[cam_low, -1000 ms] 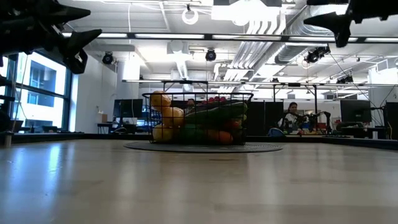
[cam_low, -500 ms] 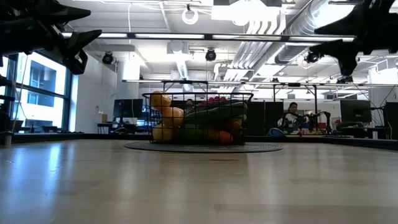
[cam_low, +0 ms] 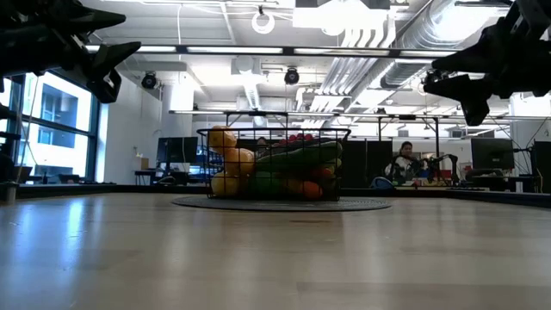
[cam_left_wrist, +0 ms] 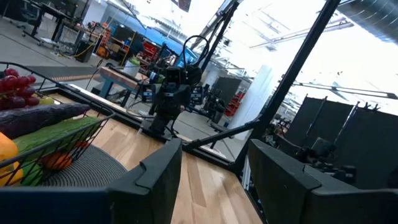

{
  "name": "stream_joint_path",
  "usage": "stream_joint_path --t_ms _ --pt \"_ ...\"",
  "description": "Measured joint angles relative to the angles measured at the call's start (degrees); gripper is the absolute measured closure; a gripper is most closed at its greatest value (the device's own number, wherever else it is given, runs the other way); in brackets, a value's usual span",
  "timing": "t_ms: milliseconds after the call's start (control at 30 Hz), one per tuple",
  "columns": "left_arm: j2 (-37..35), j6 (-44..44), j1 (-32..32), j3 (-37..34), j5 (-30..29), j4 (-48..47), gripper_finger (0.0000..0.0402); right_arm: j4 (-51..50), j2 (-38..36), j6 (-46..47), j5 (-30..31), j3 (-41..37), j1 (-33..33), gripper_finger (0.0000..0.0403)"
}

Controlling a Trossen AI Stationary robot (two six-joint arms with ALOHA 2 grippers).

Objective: Build produce basket
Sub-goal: Return to Home Position

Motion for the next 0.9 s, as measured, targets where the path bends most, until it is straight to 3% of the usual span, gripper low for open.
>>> stream_joint_path --t_ms 900 --pt "0.0 0.0 0.0 0.0 0.0 0.0 0.0227 -0.1 0.0 -2.1 0.0 0.0 0.0 0.0206"
